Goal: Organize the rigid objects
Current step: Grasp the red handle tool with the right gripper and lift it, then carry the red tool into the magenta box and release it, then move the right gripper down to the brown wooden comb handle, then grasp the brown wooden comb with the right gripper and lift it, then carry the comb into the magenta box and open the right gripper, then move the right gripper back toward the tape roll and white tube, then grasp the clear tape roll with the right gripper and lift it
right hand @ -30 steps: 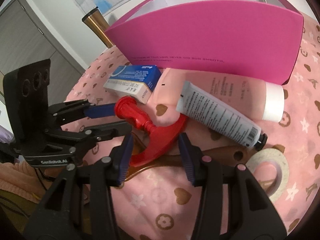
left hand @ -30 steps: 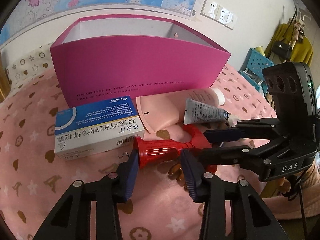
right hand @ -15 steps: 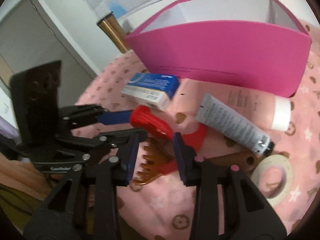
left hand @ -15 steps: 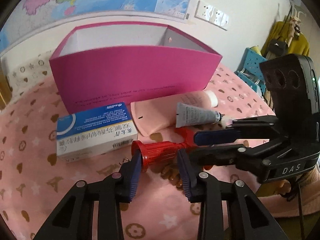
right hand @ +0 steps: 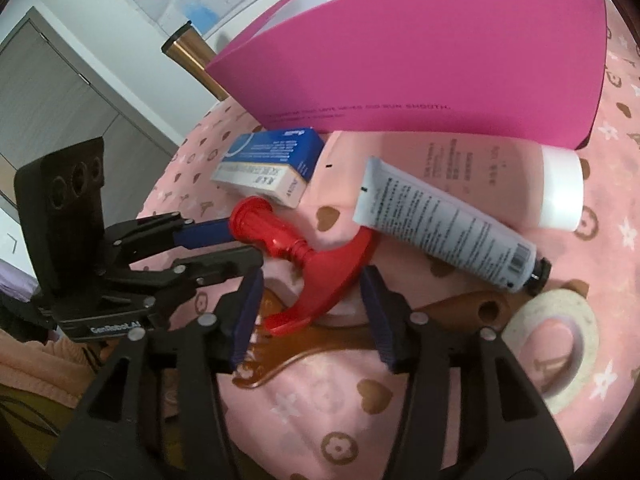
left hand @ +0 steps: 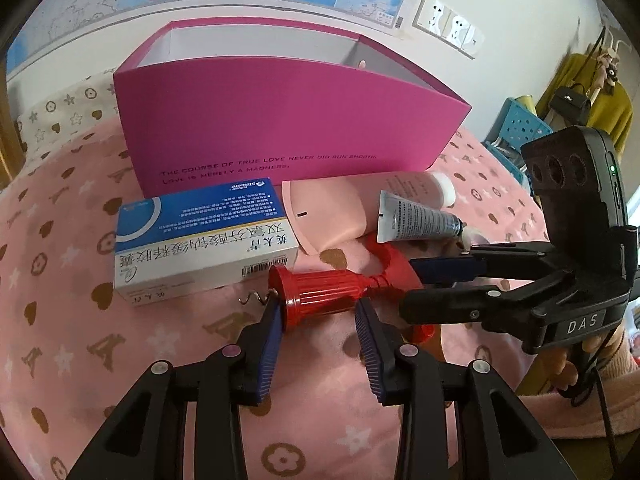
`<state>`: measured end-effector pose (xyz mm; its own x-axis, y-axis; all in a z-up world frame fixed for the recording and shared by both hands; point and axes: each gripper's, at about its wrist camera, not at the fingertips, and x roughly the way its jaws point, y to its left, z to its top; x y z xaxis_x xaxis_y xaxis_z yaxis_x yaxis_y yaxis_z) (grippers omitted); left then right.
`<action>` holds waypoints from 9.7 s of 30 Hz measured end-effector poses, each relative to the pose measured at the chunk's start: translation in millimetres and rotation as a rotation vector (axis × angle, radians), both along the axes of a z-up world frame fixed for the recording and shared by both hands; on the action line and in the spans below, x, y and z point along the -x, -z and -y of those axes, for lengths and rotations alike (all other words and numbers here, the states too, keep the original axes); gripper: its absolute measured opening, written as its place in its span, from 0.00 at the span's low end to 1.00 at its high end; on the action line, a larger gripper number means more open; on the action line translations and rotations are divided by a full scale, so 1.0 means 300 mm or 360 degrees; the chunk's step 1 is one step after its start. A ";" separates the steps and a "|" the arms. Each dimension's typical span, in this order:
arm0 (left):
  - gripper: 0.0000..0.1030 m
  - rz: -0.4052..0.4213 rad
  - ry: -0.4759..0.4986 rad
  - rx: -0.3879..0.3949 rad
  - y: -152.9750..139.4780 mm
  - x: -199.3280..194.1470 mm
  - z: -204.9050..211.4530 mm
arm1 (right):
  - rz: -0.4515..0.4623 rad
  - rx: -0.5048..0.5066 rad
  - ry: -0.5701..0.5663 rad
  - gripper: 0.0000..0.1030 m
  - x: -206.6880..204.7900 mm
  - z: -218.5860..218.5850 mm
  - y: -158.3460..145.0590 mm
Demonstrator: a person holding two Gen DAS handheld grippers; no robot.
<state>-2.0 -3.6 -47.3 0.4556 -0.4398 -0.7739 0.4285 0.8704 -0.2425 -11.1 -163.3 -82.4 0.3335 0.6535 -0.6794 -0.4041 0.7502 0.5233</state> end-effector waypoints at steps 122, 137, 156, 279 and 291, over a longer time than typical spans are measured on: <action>0.47 0.0057 0.0443 -0.0118 0.013 0.065 0.254 | -0.0141 -0.0178 0.0181 0.38 0.090 0.217 0.050; 0.14 0.0069 0.0512 -0.0098 0.050 0.065 0.303 | -0.0147 -0.0301 0.0295 0.40 0.088 0.214 0.058; 0.18 0.0017 0.0560 0.0153 0.037 0.056 0.283 | -0.0126 -0.0320 0.0342 0.17 0.079 0.213 0.064; 0.25 0.0161 0.0449 0.0197 -0.120 -0.044 0.424 | 0.0429 0.0478 0.0419 0.17 0.109 0.300 -0.167; 0.25 0.0343 0.0336 0.0250 -0.300 -0.155 0.376 | 0.0674 0.0469 0.0378 0.17 -0.001 0.270 -0.365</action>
<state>44.5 -116.4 42.7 0.4872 -0.6484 -0.5850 0.6514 0.7160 -0.2511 -10.8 -244.3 27.1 0.7313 0.3303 -0.5967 -0.3355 0.9359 0.1070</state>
